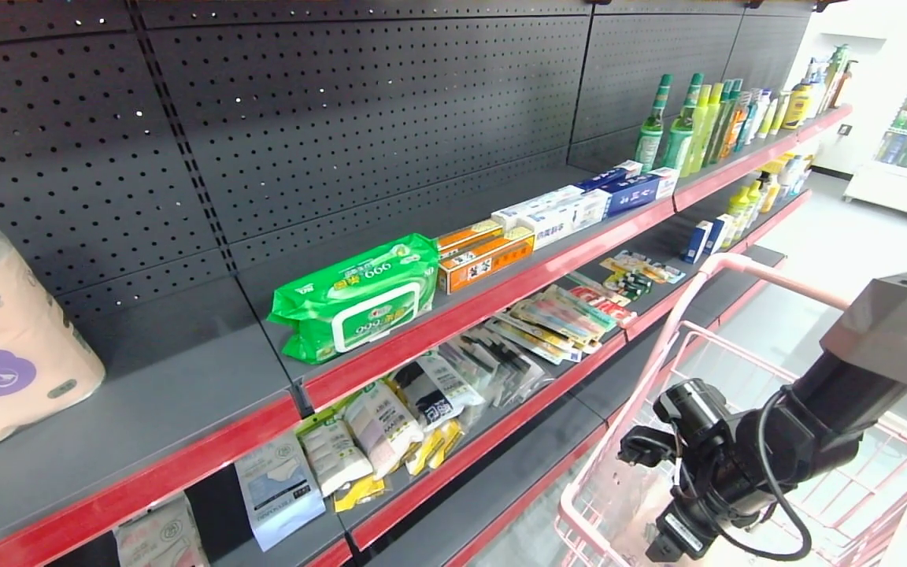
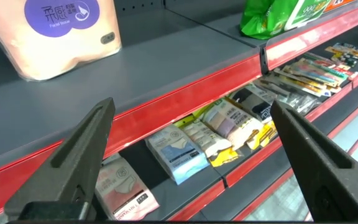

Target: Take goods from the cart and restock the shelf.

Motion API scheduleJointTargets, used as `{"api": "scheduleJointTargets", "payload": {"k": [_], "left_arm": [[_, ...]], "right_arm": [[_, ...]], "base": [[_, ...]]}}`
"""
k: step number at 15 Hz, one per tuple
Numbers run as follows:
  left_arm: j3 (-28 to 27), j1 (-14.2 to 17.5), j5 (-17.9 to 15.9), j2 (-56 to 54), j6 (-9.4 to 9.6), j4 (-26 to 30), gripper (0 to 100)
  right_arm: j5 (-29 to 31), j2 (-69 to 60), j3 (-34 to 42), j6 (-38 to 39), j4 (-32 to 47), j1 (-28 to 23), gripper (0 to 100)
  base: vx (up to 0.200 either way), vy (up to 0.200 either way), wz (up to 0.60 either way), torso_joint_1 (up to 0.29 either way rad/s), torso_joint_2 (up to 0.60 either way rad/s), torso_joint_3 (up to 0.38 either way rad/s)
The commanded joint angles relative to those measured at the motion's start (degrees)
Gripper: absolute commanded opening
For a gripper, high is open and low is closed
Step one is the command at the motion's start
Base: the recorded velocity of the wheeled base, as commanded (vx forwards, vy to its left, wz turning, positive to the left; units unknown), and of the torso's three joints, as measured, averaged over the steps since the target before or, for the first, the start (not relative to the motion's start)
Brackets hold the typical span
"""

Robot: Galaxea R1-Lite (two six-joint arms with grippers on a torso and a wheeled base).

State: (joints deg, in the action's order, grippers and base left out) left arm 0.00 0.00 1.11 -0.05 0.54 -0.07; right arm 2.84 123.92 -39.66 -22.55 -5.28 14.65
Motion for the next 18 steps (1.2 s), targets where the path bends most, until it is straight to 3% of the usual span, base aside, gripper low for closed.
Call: {"api": "scheduleJointTargets", "payload": {"k": [1, 18], "left_arm": [[0.0, 0.0, 0.0, 0.0, -0.01, 0.0, 100], [0.0, 0.0, 0.0, 0.0, 0.08, 0.0, 100]], "right_arm": [[0.0, 0.6, 0.1, 0.1, -0.1, -0.1, 100], [-1.4, 1.1, -0.7, -1.1, -0.1, 0.3, 100]], "base": [[0.000, 0.000, 0.00, 0.000, 0.00, 0.000], [0.000, 0.000, 0.00, -0.042, 0.10, 0.059]]}}
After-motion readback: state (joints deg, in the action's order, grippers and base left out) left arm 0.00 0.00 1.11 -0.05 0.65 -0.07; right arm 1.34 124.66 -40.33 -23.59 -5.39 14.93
